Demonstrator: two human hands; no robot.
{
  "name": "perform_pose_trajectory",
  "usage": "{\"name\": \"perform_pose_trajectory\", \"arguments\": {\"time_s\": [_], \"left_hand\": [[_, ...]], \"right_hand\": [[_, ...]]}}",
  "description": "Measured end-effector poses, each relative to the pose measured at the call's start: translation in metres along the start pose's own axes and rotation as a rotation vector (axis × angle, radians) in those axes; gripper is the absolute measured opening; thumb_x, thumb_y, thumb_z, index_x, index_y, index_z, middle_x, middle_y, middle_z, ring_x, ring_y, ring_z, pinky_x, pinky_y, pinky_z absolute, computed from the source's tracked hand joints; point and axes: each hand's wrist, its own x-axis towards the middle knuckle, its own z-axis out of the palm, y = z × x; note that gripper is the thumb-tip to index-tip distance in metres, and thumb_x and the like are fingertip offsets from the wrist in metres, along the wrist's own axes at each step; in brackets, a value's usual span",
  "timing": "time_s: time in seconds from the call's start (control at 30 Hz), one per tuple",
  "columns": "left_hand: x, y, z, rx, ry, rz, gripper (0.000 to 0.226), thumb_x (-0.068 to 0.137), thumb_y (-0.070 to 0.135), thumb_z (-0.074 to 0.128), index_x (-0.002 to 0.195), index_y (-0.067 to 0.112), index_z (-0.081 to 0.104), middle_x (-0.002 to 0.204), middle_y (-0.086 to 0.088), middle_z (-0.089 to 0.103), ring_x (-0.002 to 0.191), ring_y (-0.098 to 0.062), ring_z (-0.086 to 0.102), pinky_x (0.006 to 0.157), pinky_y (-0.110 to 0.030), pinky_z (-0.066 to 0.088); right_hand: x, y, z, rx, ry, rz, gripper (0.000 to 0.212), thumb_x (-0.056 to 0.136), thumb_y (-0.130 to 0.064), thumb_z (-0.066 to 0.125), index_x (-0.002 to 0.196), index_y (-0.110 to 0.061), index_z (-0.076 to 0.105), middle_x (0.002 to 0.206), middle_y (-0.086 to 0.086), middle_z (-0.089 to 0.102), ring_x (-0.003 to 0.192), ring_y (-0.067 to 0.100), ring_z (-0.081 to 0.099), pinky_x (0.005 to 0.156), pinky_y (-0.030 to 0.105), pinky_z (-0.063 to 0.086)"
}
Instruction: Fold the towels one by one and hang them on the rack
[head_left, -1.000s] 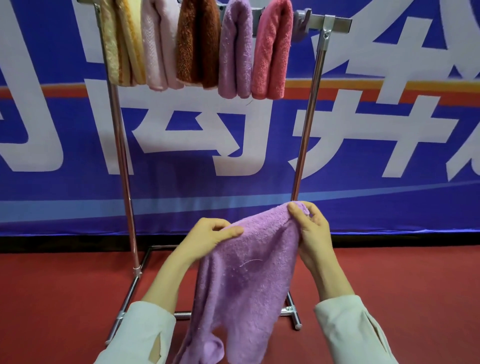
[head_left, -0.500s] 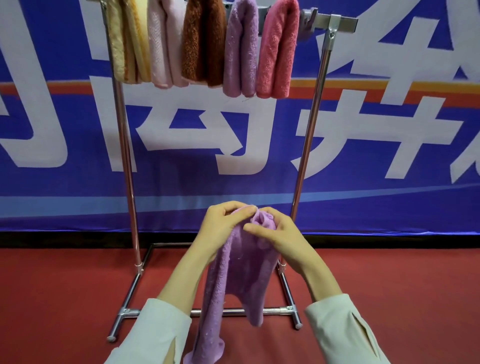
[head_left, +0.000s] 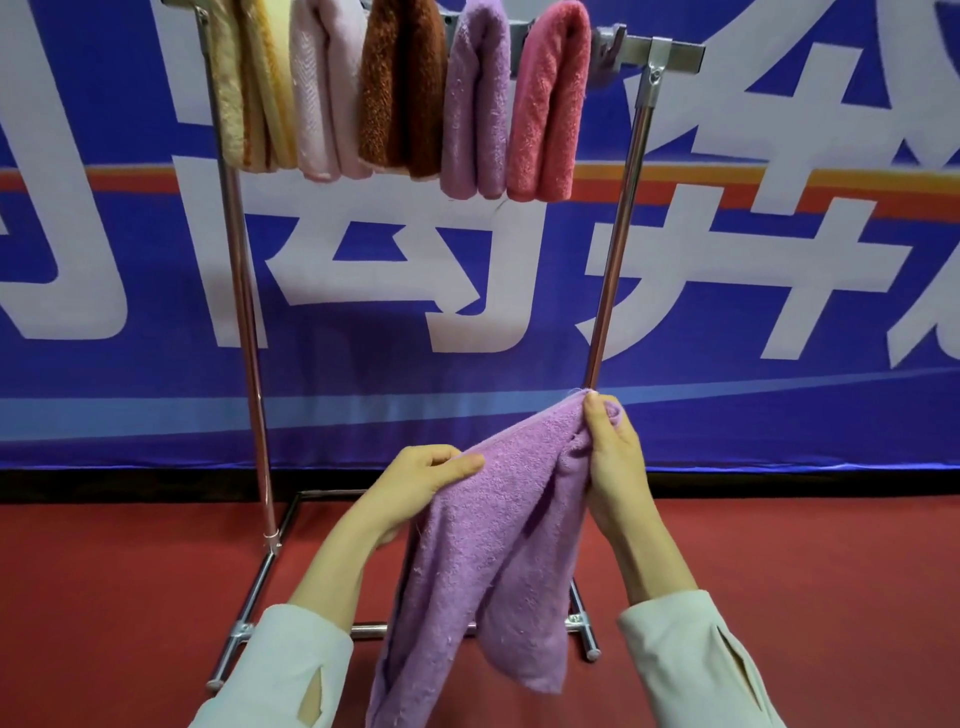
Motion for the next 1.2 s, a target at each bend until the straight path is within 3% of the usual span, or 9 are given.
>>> {"name": "perform_pose_trajectory", "arguments": {"time_s": [0.17, 0.27, 0.33, 0.43, 0.67, 0.87, 0.97, 1.07, 1.2], "left_hand": [[0.000, 0.018, 0.012, -0.212, 0.159, 0.095, 0.026, 0.088, 0.024, 0.066, 0.088, -0.003, 0.067, 0.081, -0.008, 0.064, 0.075, -0.016, 0.055, 0.070, -0.028, 0.045], [-0.001, 0.028, 0.018, -0.089, 0.158, 0.179, 0.018, 0.086, 0.021, 0.068, 0.080, 0.004, 0.070, 0.078, -0.005, 0.066, 0.072, -0.010, 0.058, 0.072, -0.026, 0.047], [-0.002, 0.030, 0.016, -0.067, 0.140, 0.190, 0.016, 0.085, 0.022, 0.070, 0.076, 0.008, 0.069, 0.074, -0.002, 0.066, 0.070, -0.009, 0.058, 0.072, -0.025, 0.048], [0.000, 0.024, 0.009, -0.047, 0.096, 0.153, 0.017, 0.083, 0.026, 0.072, 0.079, 0.011, 0.064, 0.073, -0.007, 0.059, 0.070, -0.013, 0.055, 0.069, -0.025, 0.045], [-0.001, 0.002, 0.002, 0.042, -0.008, 0.028, 0.029, 0.092, 0.022, 0.061, 0.066, 0.014, 0.055, 0.055, 0.009, 0.041, 0.051, -0.006, 0.033, 0.048, -0.016, 0.030], [0.005, 0.006, 0.019, 0.091, 0.207, 0.196, 0.034, 0.099, 0.029, 0.047, 0.074, 0.008, 0.043, 0.071, 0.000, 0.037, 0.066, -0.010, 0.032, 0.065, -0.029, 0.029], [0.006, 0.017, 0.028, 0.056, 0.237, 0.288, 0.034, 0.098, 0.028, 0.051, 0.077, 0.001, 0.051, 0.070, 0.001, 0.045, 0.066, -0.009, 0.039, 0.065, -0.026, 0.035], [0.007, 0.027, 0.033, 0.102, 0.194, 0.344, 0.023, 0.095, 0.024, 0.057, 0.075, 0.014, 0.063, 0.069, 0.010, 0.060, 0.068, -0.007, 0.051, 0.071, -0.027, 0.043], [0.008, 0.027, 0.029, 0.088, 0.181, 0.334, 0.019, 0.091, 0.025, 0.062, 0.077, 0.012, 0.066, 0.073, 0.002, 0.064, 0.070, -0.007, 0.053, 0.074, -0.028, 0.045]], "right_hand": [[-0.011, 0.002, 0.014, -0.165, -0.253, 0.001, 0.028, 0.089, -0.032, 0.066, 0.081, -0.017, 0.045, 0.075, -0.002, 0.047, 0.069, 0.007, 0.048, 0.067, 0.022, 0.044], [-0.016, 0.007, 0.020, -0.419, -0.454, -0.049, 0.041, 0.073, -0.034, 0.082, 0.092, -0.009, 0.055, 0.084, 0.006, 0.060, 0.080, 0.008, 0.059, 0.075, 0.028, 0.050], [-0.016, 0.011, 0.021, -0.509, -0.497, -0.059, 0.037, 0.077, -0.035, 0.076, 0.081, -0.006, 0.054, 0.073, 0.005, 0.053, 0.072, 0.013, 0.050, 0.070, 0.035, 0.044], [-0.015, 0.008, 0.017, -0.388, -0.451, -0.045, 0.029, 0.090, -0.024, 0.066, 0.083, 0.002, 0.054, 0.073, -0.001, 0.046, 0.072, 0.010, 0.044, 0.070, 0.028, 0.038], [-0.005, -0.011, -0.004, 0.152, -0.054, 0.053, 0.015, 0.095, -0.017, 0.059, 0.080, -0.020, 0.056, 0.074, 0.000, 0.057, 0.069, 0.013, 0.055, 0.069, 0.028, 0.047], [-0.005, -0.009, -0.002, 0.087, -0.079, 0.115, 0.009, 0.087, -0.018, 0.069, 0.082, -0.015, 0.062, 0.075, 0.002, 0.064, 0.071, 0.014, 0.063, 0.070, 0.027, 0.052], [-0.007, -0.006, 0.000, -0.022, -0.241, 0.050, 0.029, 0.069, -0.021, 0.078, 0.085, -0.012, 0.056, 0.077, 0.002, 0.058, 0.071, 0.013, 0.059, 0.066, 0.020, 0.051], [-0.011, -0.002, 0.003, -0.237, -0.408, 0.002, 0.044, 0.067, -0.018, 0.083, 0.102, -0.006, 0.060, 0.091, 0.004, 0.064, 0.086, 0.011, 0.064, 0.080, 0.021, 0.053], [-0.014, -0.004, 0.002, -0.244, -0.352, -0.021, 0.014, 0.083, -0.013, 0.074, 0.082, -0.008, 0.061, 0.076, 0.003, 0.061, 0.074, 0.011, 0.060, 0.075, 0.026, 0.050]]}}
